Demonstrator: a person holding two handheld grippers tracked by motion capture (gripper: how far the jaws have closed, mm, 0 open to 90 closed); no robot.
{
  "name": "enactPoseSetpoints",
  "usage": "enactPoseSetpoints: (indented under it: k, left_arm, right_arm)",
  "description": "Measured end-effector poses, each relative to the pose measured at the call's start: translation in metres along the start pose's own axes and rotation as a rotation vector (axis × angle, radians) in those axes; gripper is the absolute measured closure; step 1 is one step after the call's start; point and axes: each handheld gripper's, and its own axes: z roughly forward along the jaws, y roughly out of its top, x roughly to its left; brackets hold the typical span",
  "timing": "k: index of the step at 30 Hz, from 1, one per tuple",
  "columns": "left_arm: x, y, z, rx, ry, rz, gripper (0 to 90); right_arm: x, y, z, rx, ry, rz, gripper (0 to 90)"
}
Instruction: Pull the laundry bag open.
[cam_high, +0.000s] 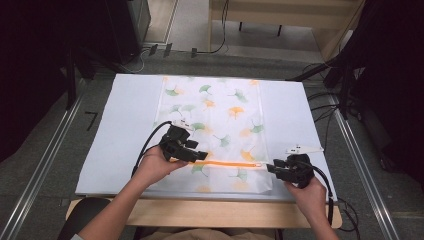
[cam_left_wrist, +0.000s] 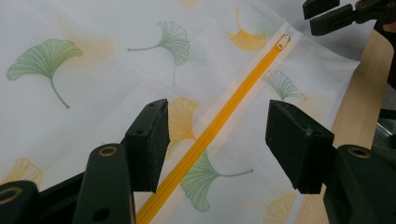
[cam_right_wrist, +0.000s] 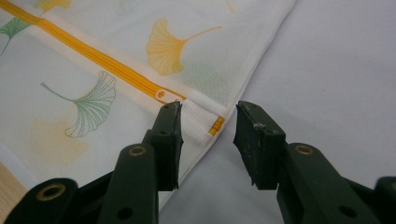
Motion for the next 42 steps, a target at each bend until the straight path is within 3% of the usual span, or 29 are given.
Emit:
enactPoseSetpoints:
  k: [9,16,20,25,29,33,42]
  left_arm:
    - [-0.001,0.000,0.005,0.013,-0.005,0.008,40.2]
    - [0.000,-0.001,0.006,0.015,-0.002,0.005,40.4]
    - [0.000,-0.002,0.007,0.014,-0.002,0.001,40.4]
    - [-0.001,-0.002,0.008,0.020,-0.004,0.002,40.4]
    - [-0.001,-0.002,0.010,0.027,-0.003,0.003,40.4]
    - [-0.002,-0.003,0.011,0.030,-0.008,0.002,40.4]
    - [-0.005,-0.003,0.013,0.018,-0.032,0.015,45.2]
  right_arm:
    - [0.000,-0.001,0.013,0.038,-0.019,0.002,55.9]
    - [0.004,0.001,0.021,0.041,-0.044,-0.027,55.5]
    - [0.011,0.003,0.023,0.052,-0.089,-0.053,62.3]
    - [0.014,0.004,0.025,0.054,-0.099,-0.056,66.9]
    - [0.012,0.004,0.024,0.053,-0.080,-0.022,73.4]
    - [0.010,0.005,0.024,0.062,-0.019,0.018,83.3]
    - [0.012,0.011,0.020,0.051,0.040,0.004,84.7]
